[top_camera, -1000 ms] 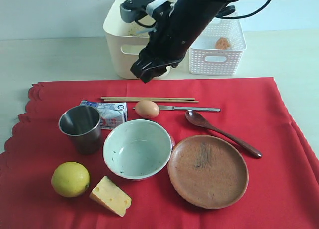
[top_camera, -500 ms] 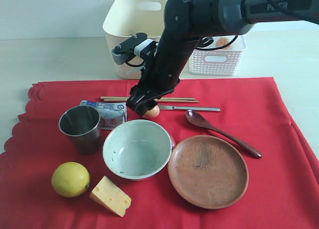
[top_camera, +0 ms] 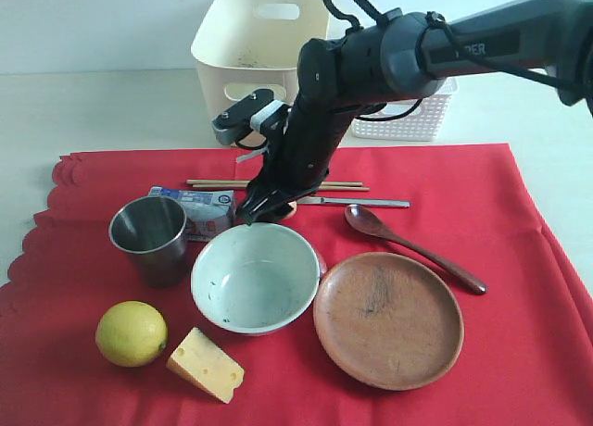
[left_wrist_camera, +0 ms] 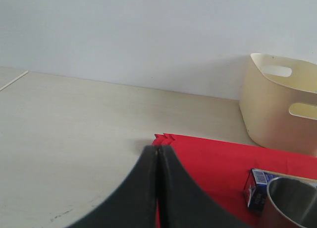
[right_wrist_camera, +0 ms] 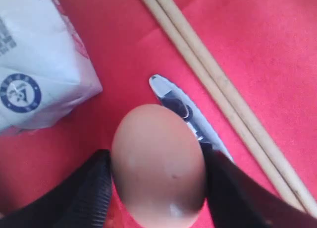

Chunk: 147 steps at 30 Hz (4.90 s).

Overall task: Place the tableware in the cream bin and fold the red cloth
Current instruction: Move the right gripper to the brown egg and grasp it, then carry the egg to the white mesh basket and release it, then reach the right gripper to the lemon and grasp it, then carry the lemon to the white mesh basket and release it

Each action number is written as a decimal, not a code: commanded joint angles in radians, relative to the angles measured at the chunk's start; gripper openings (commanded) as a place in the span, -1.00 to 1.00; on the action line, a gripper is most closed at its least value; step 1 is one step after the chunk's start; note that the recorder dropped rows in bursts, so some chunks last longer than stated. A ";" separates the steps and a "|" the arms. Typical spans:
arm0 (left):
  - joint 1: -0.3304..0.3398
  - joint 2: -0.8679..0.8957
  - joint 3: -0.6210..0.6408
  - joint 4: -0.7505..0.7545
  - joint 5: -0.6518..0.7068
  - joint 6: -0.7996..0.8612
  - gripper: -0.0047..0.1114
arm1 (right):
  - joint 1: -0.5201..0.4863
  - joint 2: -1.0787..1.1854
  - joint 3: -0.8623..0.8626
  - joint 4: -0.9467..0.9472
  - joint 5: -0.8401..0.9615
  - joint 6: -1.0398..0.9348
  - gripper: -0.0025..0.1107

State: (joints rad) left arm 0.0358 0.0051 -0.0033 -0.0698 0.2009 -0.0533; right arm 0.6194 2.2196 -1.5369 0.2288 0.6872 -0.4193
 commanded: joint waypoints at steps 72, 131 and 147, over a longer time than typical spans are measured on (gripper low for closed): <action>0.002 -0.005 0.003 -0.003 -0.002 0.006 -0.92 | -0.390 -0.101 -0.005 -0.023 -0.420 0.289 0.38; 0.002 -0.005 0.003 -0.003 -0.002 0.006 -0.92 | 0.486 -0.060 -0.005 -0.100 -0.023 0.065 0.38; 0.002 -0.005 0.003 -0.003 -0.002 0.006 -0.92 | 0.486 -0.002 -0.005 -0.139 -0.026 0.090 -0.01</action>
State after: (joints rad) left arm 0.0358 0.0051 -0.0033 -0.0698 0.2009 -0.0533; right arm 1.1038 2.2159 -1.5369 0.0909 0.6634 -0.3304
